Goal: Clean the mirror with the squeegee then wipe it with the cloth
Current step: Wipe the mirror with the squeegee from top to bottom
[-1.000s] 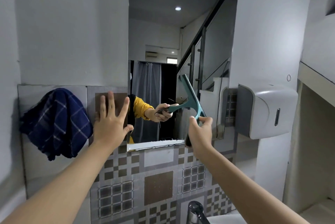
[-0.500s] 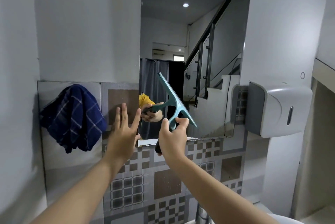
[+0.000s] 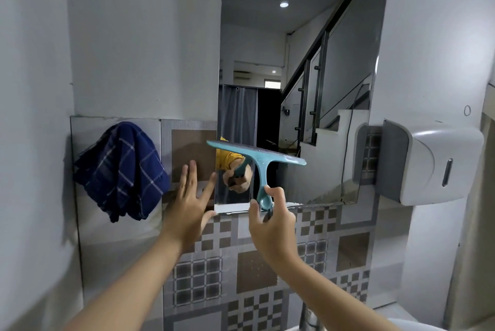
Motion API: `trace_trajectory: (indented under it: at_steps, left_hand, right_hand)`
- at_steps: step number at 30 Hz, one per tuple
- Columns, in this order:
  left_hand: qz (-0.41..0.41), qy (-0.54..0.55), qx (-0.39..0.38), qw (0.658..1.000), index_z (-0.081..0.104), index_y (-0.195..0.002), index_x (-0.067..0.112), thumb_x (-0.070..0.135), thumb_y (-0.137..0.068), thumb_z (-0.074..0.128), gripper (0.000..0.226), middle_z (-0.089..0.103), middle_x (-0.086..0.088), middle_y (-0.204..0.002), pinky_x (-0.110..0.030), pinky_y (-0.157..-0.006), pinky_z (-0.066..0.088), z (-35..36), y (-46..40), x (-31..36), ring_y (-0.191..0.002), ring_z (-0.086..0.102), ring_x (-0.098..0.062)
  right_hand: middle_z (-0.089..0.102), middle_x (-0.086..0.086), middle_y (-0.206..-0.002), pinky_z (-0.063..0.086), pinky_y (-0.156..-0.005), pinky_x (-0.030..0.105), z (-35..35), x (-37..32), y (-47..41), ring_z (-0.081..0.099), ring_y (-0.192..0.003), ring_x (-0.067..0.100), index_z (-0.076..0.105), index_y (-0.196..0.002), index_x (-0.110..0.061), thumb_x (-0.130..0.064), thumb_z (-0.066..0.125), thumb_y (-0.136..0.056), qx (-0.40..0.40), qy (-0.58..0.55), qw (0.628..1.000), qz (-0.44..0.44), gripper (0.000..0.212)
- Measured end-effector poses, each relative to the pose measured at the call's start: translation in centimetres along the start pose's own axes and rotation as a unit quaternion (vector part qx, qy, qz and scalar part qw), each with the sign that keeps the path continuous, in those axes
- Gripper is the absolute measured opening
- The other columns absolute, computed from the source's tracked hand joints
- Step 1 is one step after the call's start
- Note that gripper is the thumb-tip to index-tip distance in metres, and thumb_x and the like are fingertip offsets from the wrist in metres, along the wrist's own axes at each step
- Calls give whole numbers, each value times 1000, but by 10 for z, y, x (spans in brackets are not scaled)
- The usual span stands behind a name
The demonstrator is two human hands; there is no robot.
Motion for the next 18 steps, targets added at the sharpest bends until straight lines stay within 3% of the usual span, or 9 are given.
trace_trajectory:
  at_steps: [3,5,8,11,14,16,18]
  left_hand:
    - [-5,1,6,1000,27,-144,17,39,-63,81,99,14,-29,-150,-51,-98,35,3,0,-1,-137,17,-46]
    - [-11,4,8,1000,29,-144,17,39,-63,81,98,16,-30,-150,-54,-92,43,4,1,-1,-137,18,-46]
    - [-10,3,15,1000,32,-142,17,39,-63,81,96,19,-31,-148,-53,-86,50,3,2,-1,-136,20,-47]
    - [-5,5,21,1000,31,-142,18,38,-64,79,94,18,-30,-149,-54,-85,52,4,3,-1,-136,19,-46]
    - [-8,13,22,1000,26,-144,21,39,-67,77,94,12,-27,-152,-53,-83,54,7,3,-3,-139,12,-43]
    - [-11,17,22,1000,24,-144,23,38,-68,77,94,8,-24,-153,-53,-84,53,9,3,-5,-140,8,-40]
    - [-14,12,18,1000,22,-145,24,39,-69,76,94,5,-22,-153,-52,-81,54,9,3,-6,-140,7,-40]
  right_hand:
    - [49,-12,-57,29,-37,14,-14,11,-5,42,-38,10,54,-119,-14,-16,66,-89,-12,63,997,-35,33]
    - [49,-17,-61,32,-36,15,-23,15,-10,41,-39,12,55,-121,-12,-17,67,-88,-18,96,994,-56,36]
    - [58,-11,-67,39,-38,25,-33,20,-17,38,-38,9,57,-122,-13,-20,69,-87,-33,128,987,-88,38]
    - [49,-19,-60,32,-35,19,-45,21,-25,33,-35,5,58,-123,-14,-20,71,-85,-45,162,978,-122,40]
    - [47,-15,-59,34,-32,21,-57,23,-32,34,-33,7,61,-122,-11,-18,73,-83,-56,193,968,-152,42]
    - [39,-23,-55,35,-31,21,-63,25,-37,32,-33,3,62,-121,-8,-16,75,-81,-69,201,962,-169,43]
    - [25,-28,-53,25,-33,12,-70,27,-41,24,-33,-4,65,-118,-7,-13,77,-79,-75,211,957,-185,42]
Point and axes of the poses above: each hand's wrist, its own y-axis away from the middle knuckle, its own z-axis out of the palm, x = y × z, the point moved 8 cm from there along -y, towards the middle knuckle
